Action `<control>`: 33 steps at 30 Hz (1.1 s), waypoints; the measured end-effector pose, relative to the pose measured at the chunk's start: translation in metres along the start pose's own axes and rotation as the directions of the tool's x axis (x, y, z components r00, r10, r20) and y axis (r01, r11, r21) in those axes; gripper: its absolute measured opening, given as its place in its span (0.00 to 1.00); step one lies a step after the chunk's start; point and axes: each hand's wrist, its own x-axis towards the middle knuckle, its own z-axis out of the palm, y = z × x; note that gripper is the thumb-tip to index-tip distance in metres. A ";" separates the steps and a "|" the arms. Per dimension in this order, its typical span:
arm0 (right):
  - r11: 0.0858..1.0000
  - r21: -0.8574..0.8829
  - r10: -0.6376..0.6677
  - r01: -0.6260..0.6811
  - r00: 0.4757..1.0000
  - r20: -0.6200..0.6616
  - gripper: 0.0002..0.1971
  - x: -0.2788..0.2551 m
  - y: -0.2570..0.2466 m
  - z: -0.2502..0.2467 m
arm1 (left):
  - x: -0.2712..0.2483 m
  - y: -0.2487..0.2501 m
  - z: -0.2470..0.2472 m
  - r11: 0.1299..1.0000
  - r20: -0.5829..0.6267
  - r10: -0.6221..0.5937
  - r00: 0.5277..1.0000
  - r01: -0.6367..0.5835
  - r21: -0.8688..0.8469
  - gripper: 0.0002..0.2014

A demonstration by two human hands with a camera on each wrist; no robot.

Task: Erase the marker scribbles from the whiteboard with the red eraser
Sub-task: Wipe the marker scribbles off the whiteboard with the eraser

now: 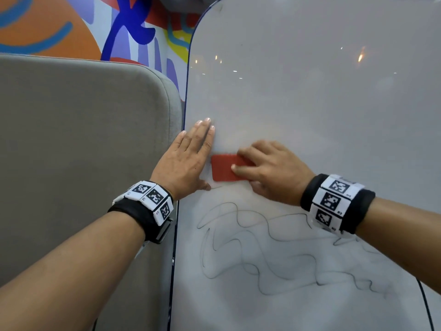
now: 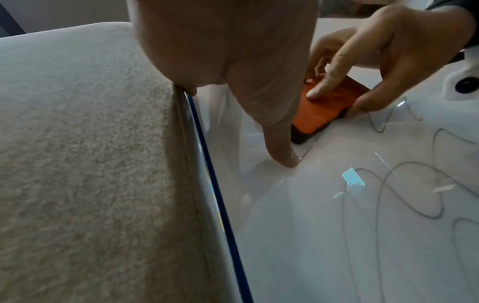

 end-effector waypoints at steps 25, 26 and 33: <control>0.995 0.062 -0.075 0.072 0.997 0.035 0.21 0.006 -0.023 0.012 | -0.001 -0.005 0.002 1.000 -0.019 0.019 1.000 -0.019 -0.010 0.66; 0.994 0.062 -0.094 0.090 0.994 0.051 0.21 0.008 -0.021 0.009 | -0.001 -0.005 0.002 1.000 -0.022 0.022 1.000 -0.022 -0.011 0.66; 0.999 0.002 0.054 -0.054 0.998 0.021 0.21 0.026 0.000 -0.004 | -0.003 -0.005 0.000 1.000 -0.011 0.017 1.000 -0.017 -0.014 0.69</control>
